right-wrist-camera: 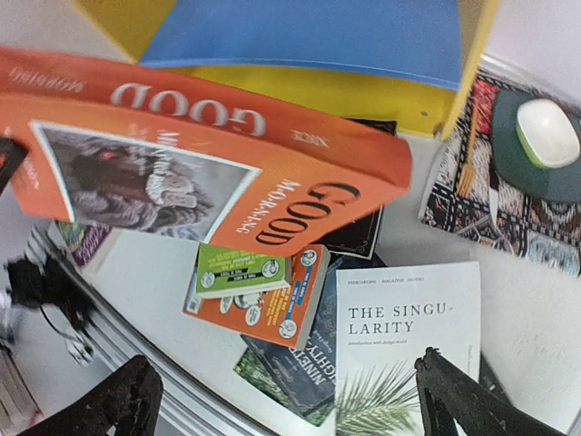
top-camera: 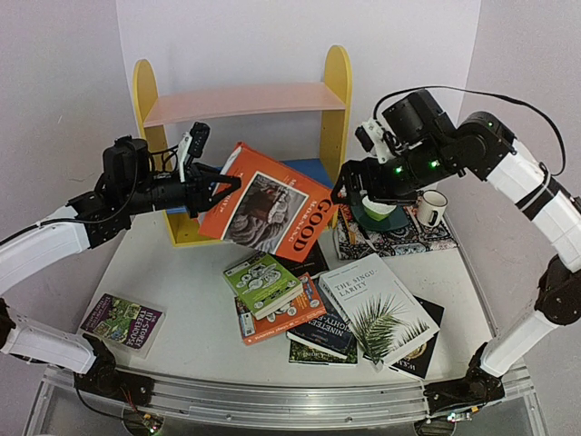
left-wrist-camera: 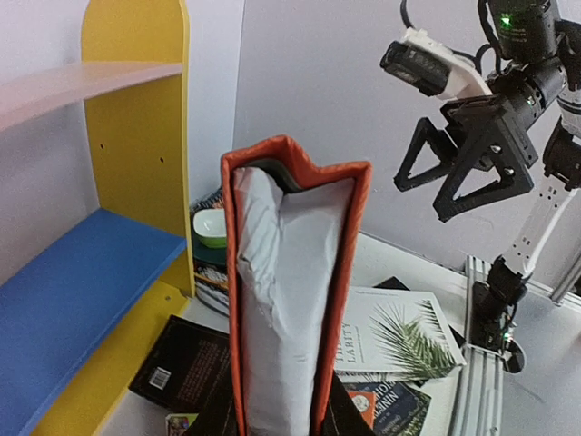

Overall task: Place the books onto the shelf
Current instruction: Pass from the left arm to the right

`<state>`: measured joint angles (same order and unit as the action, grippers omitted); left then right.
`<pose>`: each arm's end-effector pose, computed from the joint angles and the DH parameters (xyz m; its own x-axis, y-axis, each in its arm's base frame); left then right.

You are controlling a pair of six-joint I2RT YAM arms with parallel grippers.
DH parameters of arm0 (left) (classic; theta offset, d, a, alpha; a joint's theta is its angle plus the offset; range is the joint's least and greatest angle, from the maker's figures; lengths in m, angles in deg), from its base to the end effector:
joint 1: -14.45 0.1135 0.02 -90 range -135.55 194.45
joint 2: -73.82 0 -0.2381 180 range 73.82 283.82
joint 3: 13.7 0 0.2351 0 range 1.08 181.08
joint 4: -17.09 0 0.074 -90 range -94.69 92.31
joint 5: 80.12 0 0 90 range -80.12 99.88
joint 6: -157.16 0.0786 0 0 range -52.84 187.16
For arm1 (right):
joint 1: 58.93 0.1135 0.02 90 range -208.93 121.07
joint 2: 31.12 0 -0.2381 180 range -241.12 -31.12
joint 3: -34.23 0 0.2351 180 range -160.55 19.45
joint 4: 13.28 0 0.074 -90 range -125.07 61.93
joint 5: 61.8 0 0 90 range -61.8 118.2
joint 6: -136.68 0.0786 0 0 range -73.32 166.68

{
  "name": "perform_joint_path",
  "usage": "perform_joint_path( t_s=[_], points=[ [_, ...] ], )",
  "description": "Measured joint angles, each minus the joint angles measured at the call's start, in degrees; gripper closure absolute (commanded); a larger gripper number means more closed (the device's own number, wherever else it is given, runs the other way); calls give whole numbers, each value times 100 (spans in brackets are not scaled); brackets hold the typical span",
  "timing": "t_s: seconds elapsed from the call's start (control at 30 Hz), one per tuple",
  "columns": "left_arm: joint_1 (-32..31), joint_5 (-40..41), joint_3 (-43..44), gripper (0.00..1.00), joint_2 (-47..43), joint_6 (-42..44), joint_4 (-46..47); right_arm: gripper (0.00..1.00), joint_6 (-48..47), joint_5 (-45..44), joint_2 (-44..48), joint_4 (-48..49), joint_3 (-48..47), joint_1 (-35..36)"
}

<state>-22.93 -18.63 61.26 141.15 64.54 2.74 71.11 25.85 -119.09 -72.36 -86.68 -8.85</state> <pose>0.2183 -0.2140 0.3477 -0.1345 0.0522 -0.9895 0.9050 0.4133 -0.1012 0.2244 0.2631 0.4121 -0.5646 -0.0308 -0.8248 -0.5593 0.7492 0.3548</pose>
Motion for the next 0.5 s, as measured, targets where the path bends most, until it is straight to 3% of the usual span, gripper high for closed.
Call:
perform_joint_path(
  t_s=[0.1, 0.3, 0.5],
  points=[
    [2, 46, -144, 87, -24, 326, 446, 2, 1486, -289, 0, 17, 17, -70],
    [-149, -160, -684, 86, -70, 1947, 1001, 2, 4494, -505, 260, 280, 686, -195],
    [-671, 72, -1126, 86, 20, 3786, 1231, 2, 6430, -490, 501, 885, 1215, -232]
  ],
)
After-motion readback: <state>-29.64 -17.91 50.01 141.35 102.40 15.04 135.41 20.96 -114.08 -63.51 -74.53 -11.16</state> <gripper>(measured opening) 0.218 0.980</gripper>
